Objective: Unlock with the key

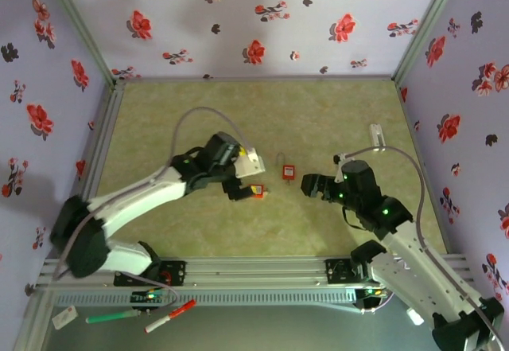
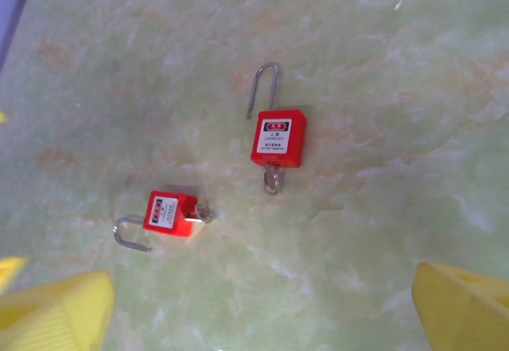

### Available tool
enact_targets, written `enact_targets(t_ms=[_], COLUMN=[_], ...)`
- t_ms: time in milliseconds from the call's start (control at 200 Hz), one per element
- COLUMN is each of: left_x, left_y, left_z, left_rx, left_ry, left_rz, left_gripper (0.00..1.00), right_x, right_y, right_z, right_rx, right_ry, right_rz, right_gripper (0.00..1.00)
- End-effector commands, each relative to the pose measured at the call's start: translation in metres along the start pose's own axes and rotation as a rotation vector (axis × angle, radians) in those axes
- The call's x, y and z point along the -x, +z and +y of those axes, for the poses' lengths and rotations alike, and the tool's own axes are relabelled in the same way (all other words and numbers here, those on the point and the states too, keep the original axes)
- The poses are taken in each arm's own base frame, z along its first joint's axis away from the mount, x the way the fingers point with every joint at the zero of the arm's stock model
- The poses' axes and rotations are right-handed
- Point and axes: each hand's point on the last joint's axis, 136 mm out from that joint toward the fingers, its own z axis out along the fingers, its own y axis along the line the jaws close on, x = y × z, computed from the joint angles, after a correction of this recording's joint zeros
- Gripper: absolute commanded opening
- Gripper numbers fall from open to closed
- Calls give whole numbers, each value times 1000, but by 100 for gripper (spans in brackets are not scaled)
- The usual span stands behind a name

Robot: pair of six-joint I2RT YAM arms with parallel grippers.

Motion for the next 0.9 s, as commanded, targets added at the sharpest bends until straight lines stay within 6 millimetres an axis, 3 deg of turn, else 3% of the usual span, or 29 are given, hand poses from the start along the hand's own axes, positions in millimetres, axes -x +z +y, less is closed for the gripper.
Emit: enact_targets(t_ms=[0,85,190,335,555,900], left_x=[12,16,21,9,-20,-29], left_y=[-53,-103,-160,-208,-228,-236], left_z=[37,56,58,55,53,52], left_rx=[159,255,307,381,467,507], left_ry=[-303,-504,-622,-667,-710,-702], left_rz=[-173,-327,-476,-486,-365,-376], left_gripper=[100,100,100,100,100,100], right_x=[11,12,-4,-31,-57,-79], right_y=[5,27,62,109,160,184], right_z=[25,40,62,86,96,84], right_rx=[72,105,39,-66,-84,-72], right_ry=[-158,-191,-391,-714,-925,-1017], right_rz=[50,136,260,442,647,754], right_gripper=[97,98,99,96,90,90])
